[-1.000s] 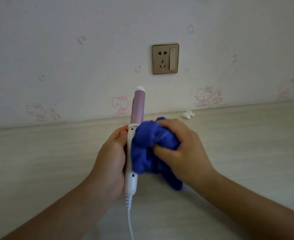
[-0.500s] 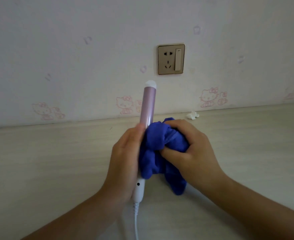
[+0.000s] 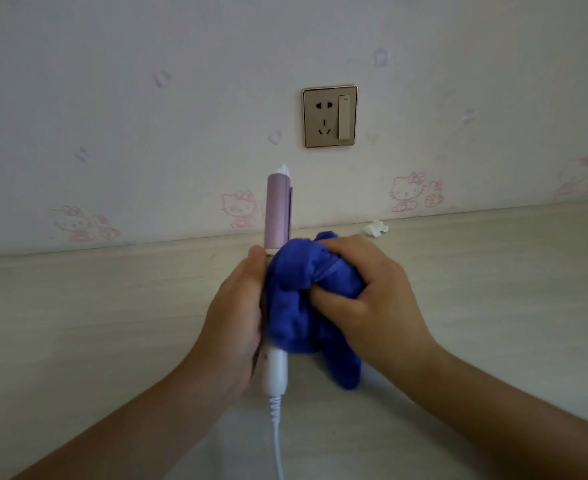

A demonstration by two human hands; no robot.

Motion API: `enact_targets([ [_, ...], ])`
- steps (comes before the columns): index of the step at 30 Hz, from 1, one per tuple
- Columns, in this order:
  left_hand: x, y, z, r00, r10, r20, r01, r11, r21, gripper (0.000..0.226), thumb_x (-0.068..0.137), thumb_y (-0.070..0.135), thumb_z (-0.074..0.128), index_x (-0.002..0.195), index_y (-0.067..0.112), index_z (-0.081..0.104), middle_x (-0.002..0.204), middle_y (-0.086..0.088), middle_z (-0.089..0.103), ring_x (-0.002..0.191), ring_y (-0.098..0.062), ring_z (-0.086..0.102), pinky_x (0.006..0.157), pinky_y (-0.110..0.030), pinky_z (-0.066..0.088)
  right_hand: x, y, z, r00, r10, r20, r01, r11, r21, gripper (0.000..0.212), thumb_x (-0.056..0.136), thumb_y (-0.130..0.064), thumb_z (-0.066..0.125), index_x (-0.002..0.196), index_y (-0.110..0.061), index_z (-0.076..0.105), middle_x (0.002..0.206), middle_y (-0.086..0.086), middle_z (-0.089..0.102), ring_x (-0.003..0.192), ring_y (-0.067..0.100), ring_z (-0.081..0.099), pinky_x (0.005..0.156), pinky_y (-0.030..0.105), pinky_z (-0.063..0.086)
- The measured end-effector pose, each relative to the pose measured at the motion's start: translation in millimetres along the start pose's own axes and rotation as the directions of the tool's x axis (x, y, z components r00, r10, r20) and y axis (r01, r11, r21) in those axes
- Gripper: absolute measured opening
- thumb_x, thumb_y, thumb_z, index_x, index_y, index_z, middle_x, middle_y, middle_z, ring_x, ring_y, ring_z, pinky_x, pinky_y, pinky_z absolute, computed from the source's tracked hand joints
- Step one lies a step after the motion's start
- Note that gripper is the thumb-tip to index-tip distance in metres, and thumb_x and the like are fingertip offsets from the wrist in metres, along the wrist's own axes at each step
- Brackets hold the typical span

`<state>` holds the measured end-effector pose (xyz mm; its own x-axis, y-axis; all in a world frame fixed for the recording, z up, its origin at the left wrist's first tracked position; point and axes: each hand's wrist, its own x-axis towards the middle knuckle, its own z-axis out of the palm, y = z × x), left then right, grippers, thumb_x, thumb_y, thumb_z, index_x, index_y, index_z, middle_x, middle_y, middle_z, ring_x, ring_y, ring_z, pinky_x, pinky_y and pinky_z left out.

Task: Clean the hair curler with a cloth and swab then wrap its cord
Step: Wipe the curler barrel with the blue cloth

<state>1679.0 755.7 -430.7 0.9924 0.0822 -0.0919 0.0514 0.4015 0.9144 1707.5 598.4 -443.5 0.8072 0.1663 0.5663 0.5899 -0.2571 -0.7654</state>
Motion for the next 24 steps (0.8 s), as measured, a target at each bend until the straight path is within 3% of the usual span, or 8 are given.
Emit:
enact_targets([
  [3,4.2,-1.8,-6.4,0.986,0.012,0.168,-0.002,0.998,-0.063,0.039,0.112,0.023,0.032,0.118,0.001,0.065,0.092,-0.011,0.073,0.121,-0.032,0.066,0.085,-0.032,0.053,-0.4,0.4,-5.2,0.999,0.03,-0.031,-0.031,0.999,-0.025,0.033,0.073,-0.026,0.07,0.104,-0.039,0.068,0.099,-0.016,0.067,0.094,0.006,0.066,0.082,0.022,0.05],
  [6,6.9,1.6,-0.1,0.997,-0.064,0.034,0.066,0.997,-0.046,0.04,0.103,0.027,0.045,0.109,-0.001,0.072,0.066,-0.005,0.072,0.066,-0.017,0.076,0.052,-0.017,0.055,-8.9,-5.3,2.5,0.988,-0.071,0.134,0.078,0.996,-0.048,0.035,0.071,-0.029,0.07,0.106,-0.036,0.068,0.098,-0.018,0.062,0.093,0.008,0.063,0.082,0.019,0.047],
  [9,-3.2,-4.1,-15.3,0.992,-0.083,0.097,0.096,0.986,-0.136,0.059,0.097,0.053,0.048,0.084,0.005,0.081,0.077,-0.014,0.074,0.068,-0.025,0.076,0.06,-0.033,0.062,-13.5,-7.2,7.5,0.946,-0.14,0.292,0.163,0.985,-0.057,0.04,0.074,-0.032,0.07,0.114,-0.029,0.069,0.112,-0.017,0.061,0.103,0.008,0.064,0.091,0.031,0.053],
  [11,-0.5,-6.9,-18.9,0.987,-0.084,0.137,0.108,0.978,-0.179,0.063,0.096,0.058,0.048,0.084,0.007,0.081,0.079,-0.014,0.074,0.072,-0.026,0.076,0.063,-0.036,0.063,-13.2,-6.9,7.6,0.938,-0.15,0.312,0.19,0.976,-0.103,0.042,0.076,-0.035,0.069,0.117,-0.03,0.069,0.117,-0.015,0.062,0.104,0.01,0.064,0.09,0.037,0.054],
  [14,2.0,-8.0,-11.0,0.985,-0.104,0.141,0.123,0.983,-0.138,0.06,0.094,0.057,0.046,0.103,0.01,0.083,0.108,-0.013,0.078,0.099,-0.026,0.077,0.084,-0.038,0.063,-8.0,-6.2,3.5,0.981,-0.095,0.166,0.113,0.989,-0.098,0.039,0.074,-0.03,0.07,0.113,-0.03,0.07,0.105,-0.016,0.062,0.095,0.006,0.063,0.084,0.031,0.053],
  [17,4.9,-6.0,-7.7,0.995,-0.022,0.098,0.028,0.998,-0.058,0.062,0.105,0.051,0.035,0.128,0.008,0.072,0.131,-0.014,0.071,0.124,-0.028,0.067,0.113,-0.047,0.043,-0.6,-5.1,-2.5,1.0,-0.02,-0.002,0.02,0.999,-0.047,0.033,0.074,-0.033,0.066,0.107,-0.034,0.071,0.099,-0.015,0.066,0.094,0.007,0.065,0.082,0.027,0.052],
  [21,9.0,-3.0,-9.9,0.999,-0.006,0.045,0.007,1.0,-0.009,0.06,0.107,0.048,0.034,0.129,0.006,0.07,0.131,-0.016,0.071,0.124,-0.027,0.066,0.114,-0.048,0.043,-2.5,-4.6,-1.5,0.999,0.006,-0.035,-0.006,1.0,-0.006,0.03,0.075,-0.035,0.064,0.105,-0.037,0.069,0.099,-0.015,0.067,0.095,0.007,0.065,0.08,0.018,0.049],
  [24,7.8,-1.5,-8.6,0.991,-0.104,0.08,0.11,0.99,-0.084,0.067,0.102,0.055,0.037,0.118,0.004,0.076,0.126,-0.019,0.073,0.115,-0.029,0.072,0.096,-0.04,0.059,-7.4,-3.8,-2.5,0.99,-0.056,0.132,0.062,0.997,-0.04,0.035,0.072,-0.026,0.072,0.106,-0.032,0.071,0.099,-0.016,0.065,0.093,0.008,0.065,0.082,0.023,0.05],
])
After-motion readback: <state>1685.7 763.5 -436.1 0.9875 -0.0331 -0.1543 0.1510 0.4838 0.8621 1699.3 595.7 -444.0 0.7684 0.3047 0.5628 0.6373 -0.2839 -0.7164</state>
